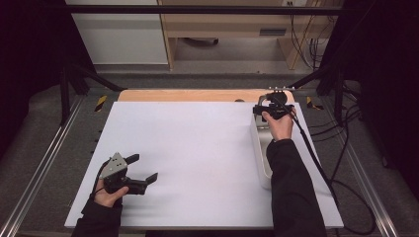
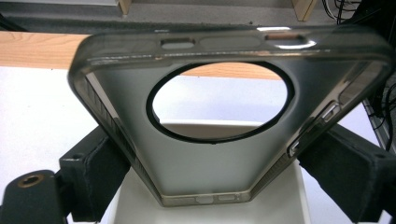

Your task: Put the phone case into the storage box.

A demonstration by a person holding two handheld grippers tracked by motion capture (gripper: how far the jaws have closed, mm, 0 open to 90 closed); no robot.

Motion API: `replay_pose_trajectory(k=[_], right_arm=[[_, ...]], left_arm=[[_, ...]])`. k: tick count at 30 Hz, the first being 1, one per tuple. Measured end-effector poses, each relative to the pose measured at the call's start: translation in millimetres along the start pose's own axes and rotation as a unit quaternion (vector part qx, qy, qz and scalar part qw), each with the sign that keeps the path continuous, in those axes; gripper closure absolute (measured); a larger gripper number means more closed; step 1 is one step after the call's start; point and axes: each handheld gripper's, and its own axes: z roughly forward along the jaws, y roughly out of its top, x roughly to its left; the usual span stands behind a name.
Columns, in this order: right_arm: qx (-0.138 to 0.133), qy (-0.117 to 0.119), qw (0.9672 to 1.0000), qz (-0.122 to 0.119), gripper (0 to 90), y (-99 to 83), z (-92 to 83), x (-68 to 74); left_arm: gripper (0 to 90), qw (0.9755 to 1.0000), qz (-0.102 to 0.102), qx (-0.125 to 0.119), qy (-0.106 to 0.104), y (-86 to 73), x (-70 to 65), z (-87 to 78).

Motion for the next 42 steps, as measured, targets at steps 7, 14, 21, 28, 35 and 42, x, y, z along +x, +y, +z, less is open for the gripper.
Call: replay_pose_trajectory(k=[7,14,21,28,35,42], right_arm=[[0.006,-0.002,1.0,-0.001,11.4,-2.0,3.8,1.5],[0.005,-0.005,1.0,-0.001,11.4,-2.8,5.8,1.6],[0.001,-0.006,1.0,0.0,11.3,-3.3,6.8,2.2],[-0.001,-0.006,1.0,0.0,11.0,-3.4,7.4,2.2],[0.001,0.0,1.0,-0.001,7.8,-3.5,8.8,1.9],[-0.005,0.008,0.9999,-0.009,2.3,-2.4,5.4,2.0]], left_arm=[[0.0,1.0,0.0,0.001,-0.001,-0.2,0.0,0.4],[0.0,1.0,0.001,0.002,-0.001,-0.3,0.1,0.7],[0.0,1.0,0.001,0.002,-0.001,-0.4,0.0,0.7],[0.0,1.0,0.001,0.002,-0.002,-0.4,0.0,0.8],[0.0,1.0,0.001,0.002,-0.002,-0.5,0.1,0.8],[0.0,1.0,0.001,0.002,-0.001,-0.5,0.1,1.0]])
